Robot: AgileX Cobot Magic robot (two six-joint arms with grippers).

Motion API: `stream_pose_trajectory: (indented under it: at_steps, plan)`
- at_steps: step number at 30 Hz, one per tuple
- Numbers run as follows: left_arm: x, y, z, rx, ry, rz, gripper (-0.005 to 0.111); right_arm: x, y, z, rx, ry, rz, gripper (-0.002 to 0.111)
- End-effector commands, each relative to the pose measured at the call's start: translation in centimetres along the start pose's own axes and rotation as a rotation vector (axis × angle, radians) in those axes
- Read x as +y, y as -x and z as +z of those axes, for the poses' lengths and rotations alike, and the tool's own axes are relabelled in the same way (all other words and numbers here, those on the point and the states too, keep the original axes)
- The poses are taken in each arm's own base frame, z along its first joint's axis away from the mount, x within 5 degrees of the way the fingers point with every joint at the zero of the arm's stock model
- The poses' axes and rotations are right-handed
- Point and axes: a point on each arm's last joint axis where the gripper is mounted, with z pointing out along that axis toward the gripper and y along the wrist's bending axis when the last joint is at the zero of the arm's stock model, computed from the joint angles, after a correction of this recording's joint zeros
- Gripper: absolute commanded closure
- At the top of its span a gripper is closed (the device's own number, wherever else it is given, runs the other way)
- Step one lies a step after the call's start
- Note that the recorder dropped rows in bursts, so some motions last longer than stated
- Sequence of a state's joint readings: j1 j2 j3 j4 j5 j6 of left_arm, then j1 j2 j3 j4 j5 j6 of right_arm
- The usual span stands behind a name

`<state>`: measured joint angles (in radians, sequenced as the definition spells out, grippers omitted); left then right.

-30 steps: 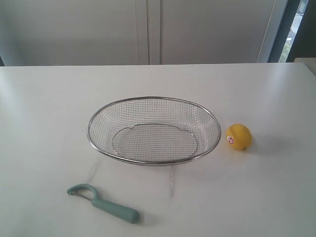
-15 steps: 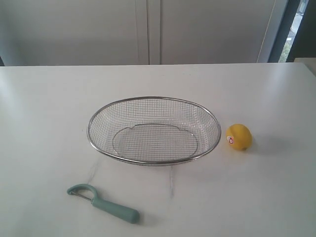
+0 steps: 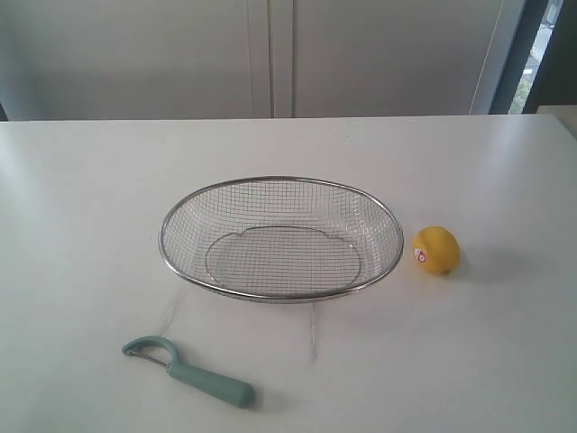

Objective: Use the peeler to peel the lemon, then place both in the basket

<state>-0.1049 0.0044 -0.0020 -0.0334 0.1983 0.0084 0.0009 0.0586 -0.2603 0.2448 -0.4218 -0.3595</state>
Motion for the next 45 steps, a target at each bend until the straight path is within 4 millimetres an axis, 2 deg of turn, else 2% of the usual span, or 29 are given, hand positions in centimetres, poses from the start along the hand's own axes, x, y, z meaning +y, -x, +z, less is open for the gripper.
stream_pose_trajectory:
  at_steps: [1,15,20,30,40,43,45]
  plan:
    - [-0.1,0.0,0.0,-0.006,-0.009,-0.002,0.107,0.2,-0.5,0.7,0.095,0.013,0.046,0.108]
    - [-0.1,0.0,0.0,-0.006,-0.009,-0.002,0.107,1.0,0.0,2.3,0.319,0.110,0.095,0.108]
    - [-0.1,0.0,0.0,-0.006,-0.009,-0.002,0.107,1.5,-0.2,3.4,0.425,0.152,0.098,0.108]
    - [-0.1,0.0,0.0,-0.006,-0.009,-0.002,0.107,2.8,-2.1,6.7,0.738,0.232,0.149,0.108]
    - [-0.1,0.0,0.0,-0.006,-0.009,-0.002,0.107,4.2,-4.9,9.5,1.100,0.329,0.157,0.108]
    - [-0.1,0.0,0.0,-0.006,-0.009,-0.002,0.107,4.4,-5.9,10.5,1.264,0.351,0.131,0.108]
    - [-0.1,0.0,0.0,-0.006,-0.009,-0.002,0.107,4.5,-6.3,11.0,1.303,0.346,0.124,0.108]
